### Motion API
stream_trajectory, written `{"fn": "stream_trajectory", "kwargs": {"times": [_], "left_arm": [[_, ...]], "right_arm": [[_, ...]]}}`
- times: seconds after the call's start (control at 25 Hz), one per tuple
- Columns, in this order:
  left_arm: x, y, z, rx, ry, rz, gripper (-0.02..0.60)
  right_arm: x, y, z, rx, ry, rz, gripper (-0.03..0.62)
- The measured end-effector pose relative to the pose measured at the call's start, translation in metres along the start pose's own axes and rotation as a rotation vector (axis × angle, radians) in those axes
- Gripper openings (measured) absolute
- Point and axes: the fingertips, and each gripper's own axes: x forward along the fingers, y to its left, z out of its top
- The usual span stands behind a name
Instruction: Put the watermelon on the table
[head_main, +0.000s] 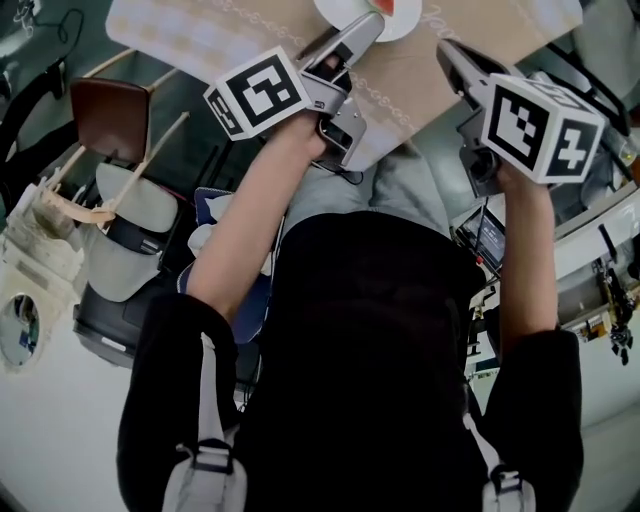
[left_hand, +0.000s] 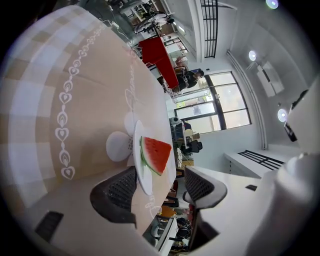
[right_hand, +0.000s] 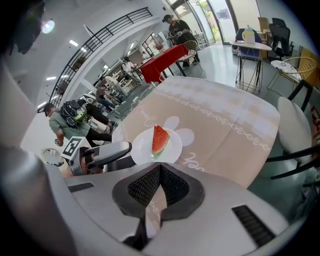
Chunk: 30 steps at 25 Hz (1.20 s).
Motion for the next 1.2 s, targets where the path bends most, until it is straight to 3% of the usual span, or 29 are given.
{"fn": "stream_trajectory", "kwargs": {"times": [0.24, 0.4, 0.84, 1.2], "left_arm": [[-0.011, 0.007, -0.009, 0.007, -0.009, 0.042, 0.295], [-0.012, 0.017, -0.011, -0.037, -0.018, 0.045, 0.295], [-0.012, 0.041, -0.020, -0.018, 0.022, 0.121, 0.295], [-0.028, 0.023, -0.014, 0.009, 0.006, 0.104, 0.293]], "right_arm": [[-0.007, 0.005, -0.005, -0.027, 0.015, 0.001, 0.012], [-0.009, 0.008, -0.004, -0.040, 0.014, 0.002, 0.011], [-0.012, 0.011, -0.007, -0.032, 0.008, -0.006, 0.012], [-0.014, 0.024, -0.006, -0.053, 0.005, 0.005, 0.012]]}}
